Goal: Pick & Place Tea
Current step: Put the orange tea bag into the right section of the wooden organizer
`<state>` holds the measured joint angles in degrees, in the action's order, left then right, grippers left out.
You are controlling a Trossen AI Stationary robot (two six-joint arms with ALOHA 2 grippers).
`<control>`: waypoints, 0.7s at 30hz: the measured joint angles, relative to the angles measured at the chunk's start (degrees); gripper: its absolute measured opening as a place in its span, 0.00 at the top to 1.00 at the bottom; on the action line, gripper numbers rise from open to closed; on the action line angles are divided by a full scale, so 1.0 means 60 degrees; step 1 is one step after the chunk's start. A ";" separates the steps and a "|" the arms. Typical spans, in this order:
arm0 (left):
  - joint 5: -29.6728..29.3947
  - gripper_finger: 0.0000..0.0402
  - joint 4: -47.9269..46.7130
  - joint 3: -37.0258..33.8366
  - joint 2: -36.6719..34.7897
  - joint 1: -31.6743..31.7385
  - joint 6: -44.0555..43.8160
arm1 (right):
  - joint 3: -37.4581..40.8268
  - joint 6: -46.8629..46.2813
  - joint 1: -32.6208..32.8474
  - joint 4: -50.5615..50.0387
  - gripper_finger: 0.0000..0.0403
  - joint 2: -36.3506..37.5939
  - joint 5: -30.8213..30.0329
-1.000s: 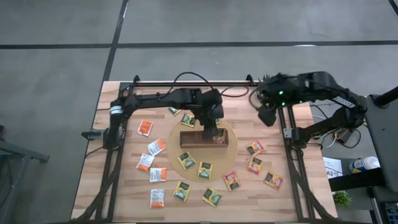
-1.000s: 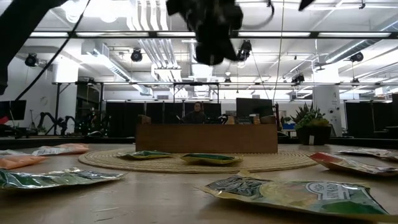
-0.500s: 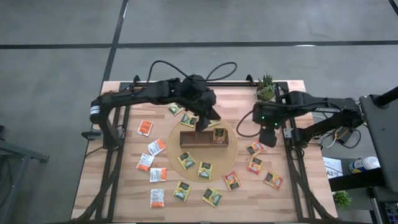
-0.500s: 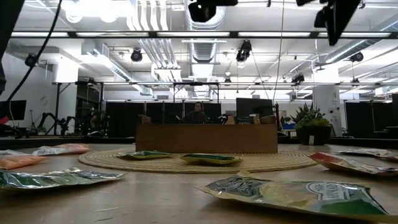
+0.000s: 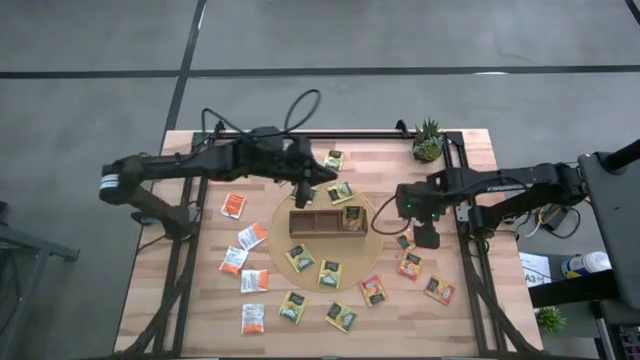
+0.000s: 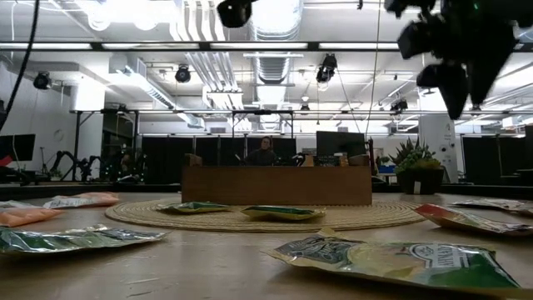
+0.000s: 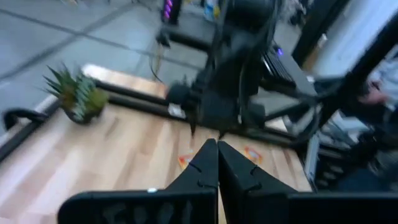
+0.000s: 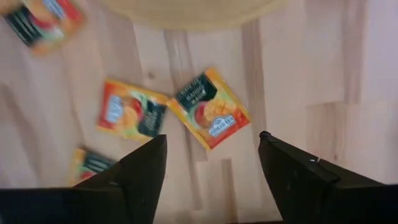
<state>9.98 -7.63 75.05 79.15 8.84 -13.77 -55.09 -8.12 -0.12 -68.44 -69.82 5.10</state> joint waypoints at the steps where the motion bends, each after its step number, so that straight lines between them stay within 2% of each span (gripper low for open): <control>1: -0.0073 1.00 0.0243 -0.0235 -0.0176 0.0000 -0.0018 | 0.0271 0.0266 -0.0004 0.0175 0.35 0.0000 -0.0045; 9: -0.0596 1.00 0.0604 -0.1014 -0.0899 0.0003 -0.0066 | 0.1932 0.2475 0.0047 0.1836 0.30 -0.0004 -0.0090; 21: -0.0612 1.00 0.0617 -0.1014 -0.0863 0.0004 -0.0148 | 0.1999 0.2937 0.0063 0.2135 0.35 -0.0080 -0.0047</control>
<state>6.31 -3.92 68.97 73.97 8.86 -14.66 -43.10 9.50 0.26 -55.63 -70.30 4.82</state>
